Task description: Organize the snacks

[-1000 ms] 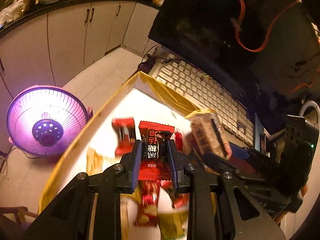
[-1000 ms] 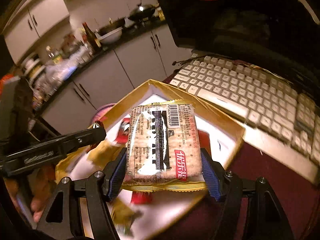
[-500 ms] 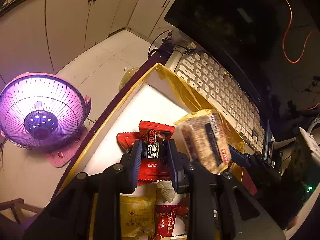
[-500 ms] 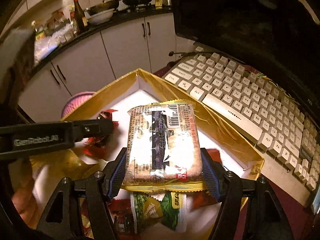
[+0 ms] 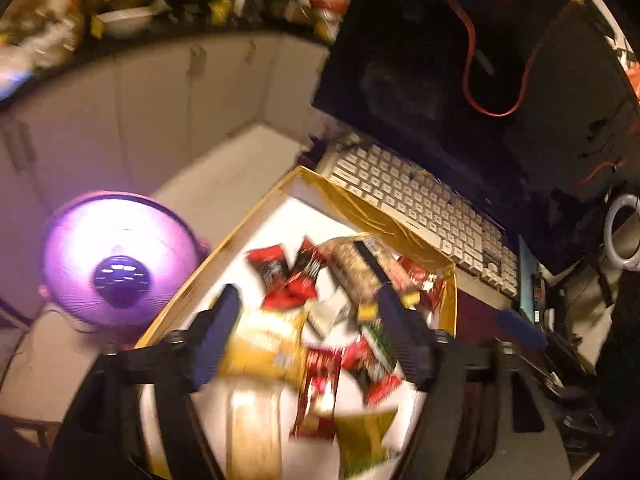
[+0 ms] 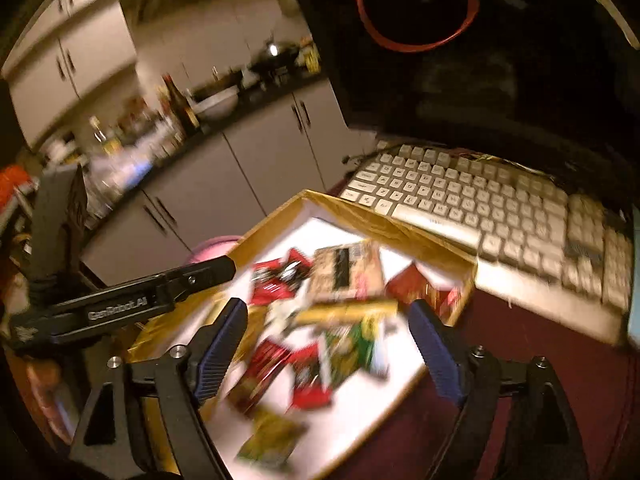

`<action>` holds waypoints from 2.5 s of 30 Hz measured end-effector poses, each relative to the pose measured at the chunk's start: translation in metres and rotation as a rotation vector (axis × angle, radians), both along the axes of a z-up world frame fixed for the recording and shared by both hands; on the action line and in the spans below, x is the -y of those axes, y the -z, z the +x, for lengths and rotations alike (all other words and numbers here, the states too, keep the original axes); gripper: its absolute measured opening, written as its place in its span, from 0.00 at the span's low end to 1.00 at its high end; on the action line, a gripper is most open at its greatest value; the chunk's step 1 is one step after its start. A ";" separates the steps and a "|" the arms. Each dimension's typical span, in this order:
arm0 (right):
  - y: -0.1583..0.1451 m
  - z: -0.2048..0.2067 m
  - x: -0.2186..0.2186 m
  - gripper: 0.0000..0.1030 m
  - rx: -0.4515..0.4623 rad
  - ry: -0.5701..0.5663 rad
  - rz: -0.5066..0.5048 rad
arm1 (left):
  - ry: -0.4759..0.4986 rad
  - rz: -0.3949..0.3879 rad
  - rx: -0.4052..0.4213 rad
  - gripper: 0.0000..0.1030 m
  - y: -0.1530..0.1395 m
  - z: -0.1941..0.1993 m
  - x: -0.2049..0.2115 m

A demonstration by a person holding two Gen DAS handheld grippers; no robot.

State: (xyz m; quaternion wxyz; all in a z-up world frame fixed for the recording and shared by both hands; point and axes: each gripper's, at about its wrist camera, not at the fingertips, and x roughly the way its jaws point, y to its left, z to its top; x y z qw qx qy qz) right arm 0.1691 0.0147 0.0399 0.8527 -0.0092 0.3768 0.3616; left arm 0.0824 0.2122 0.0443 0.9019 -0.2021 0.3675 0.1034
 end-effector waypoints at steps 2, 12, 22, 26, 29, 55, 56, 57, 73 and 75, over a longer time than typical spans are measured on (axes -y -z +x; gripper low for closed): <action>0.008 -0.029 0.023 0.82 -0.025 0.019 0.066 | -0.041 0.039 0.036 0.75 0.004 -0.033 0.021; 0.050 -0.084 0.058 0.83 -0.111 0.058 0.084 | -0.105 0.189 0.032 0.75 0.018 -0.093 0.071; 0.049 -0.095 0.078 0.83 -0.088 0.116 0.099 | -0.142 0.225 0.015 0.75 0.014 -0.110 0.080; 0.044 -0.097 0.080 0.83 -0.073 0.114 0.099 | -0.149 0.260 0.012 0.75 0.009 -0.114 0.082; 0.040 -0.099 0.077 0.83 -0.067 0.115 0.097 | -0.145 0.293 -0.009 0.75 0.006 -0.114 0.083; 0.038 -0.112 0.044 0.83 -0.034 0.042 0.055 | -0.183 0.316 -0.066 0.76 0.021 -0.122 0.075; 0.037 -0.112 0.044 0.83 -0.033 0.045 0.059 | -0.184 0.320 -0.066 0.76 0.021 -0.123 0.075; 0.037 -0.113 0.043 0.83 -0.035 0.044 0.063 | -0.184 0.323 -0.066 0.76 0.021 -0.123 0.074; 0.032 -0.120 0.030 0.83 -0.004 0.031 0.041 | -0.188 0.312 -0.061 0.76 0.021 -0.129 0.061; 0.033 -0.119 0.028 0.83 -0.001 0.023 0.035 | -0.190 0.323 -0.070 0.76 0.022 -0.127 0.062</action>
